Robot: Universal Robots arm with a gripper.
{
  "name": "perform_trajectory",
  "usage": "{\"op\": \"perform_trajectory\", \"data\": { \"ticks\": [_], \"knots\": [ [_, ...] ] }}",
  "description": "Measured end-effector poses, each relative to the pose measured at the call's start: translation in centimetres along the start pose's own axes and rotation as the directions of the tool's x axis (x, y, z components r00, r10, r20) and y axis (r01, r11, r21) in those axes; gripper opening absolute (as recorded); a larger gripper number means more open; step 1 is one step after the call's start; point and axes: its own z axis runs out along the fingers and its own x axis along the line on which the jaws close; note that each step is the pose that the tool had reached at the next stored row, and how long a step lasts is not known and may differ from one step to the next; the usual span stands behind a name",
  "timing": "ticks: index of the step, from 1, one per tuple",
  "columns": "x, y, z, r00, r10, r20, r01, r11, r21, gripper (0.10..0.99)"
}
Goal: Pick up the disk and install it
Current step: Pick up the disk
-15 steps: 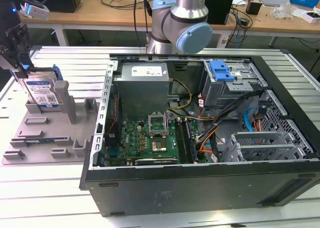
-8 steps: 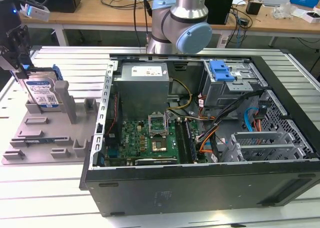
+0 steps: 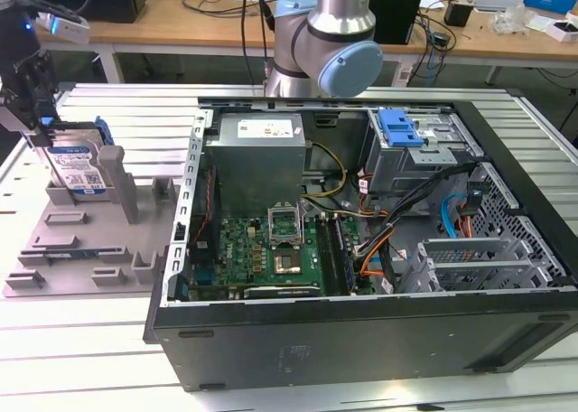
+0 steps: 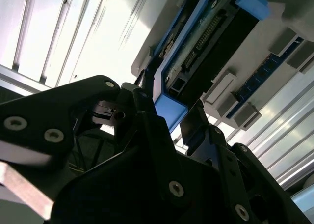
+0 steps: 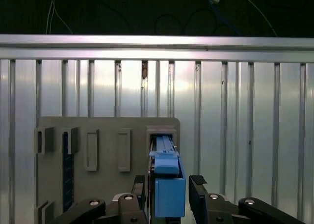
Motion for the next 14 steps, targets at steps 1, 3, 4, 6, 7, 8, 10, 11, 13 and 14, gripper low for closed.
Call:
{"op": "perform_trajectory", "data": {
  "ticks": [1,3,4,6,7,8,10,11,13,14],
  "knots": [
    [0.00,0.02,0.11,1.0000,0.000,0.0001,0.000,1.0000,0.000,0.482],
    [-0.01,0.03,0.29,1.0000,0.000,0.0000,0.000,1.0000,0.000,0.482],
    [-0.01,0.03,0.40,1.0000,0.000,0.0000,0.000,1.0000,0.000,0.482],
    [-0.01,0.03,0.50,1.0000,0.000,0.0000,0.000,1.0000,0.000,0.482],
    [-0.01,0.03,0.56,1.0000,0.000,0.0000,0.000,1.0000,0.000,0.482],
    [-0.01,0.04,0.65,1.0000,0.000,0.0000,0.000,1.0000,0.000,0.482],
    [-0.01,0.04,0.71,1.0000,0.000,0.0000,0.000,1.0000,0.000,0.482],
    [-0.01,0.04,0.71,1.0000,0.000,-0.0001,0.000,1.0000,0.000,0.482],
    [-0.01,0.04,0.72,1.0000,0.000,0.0000,0.000,1.0000,0.000,0.482],
    [-0.01,0.05,0.73,1.0000,0.000,0.0000,0.000,1.0000,0.000,0.482]
  ]
}}
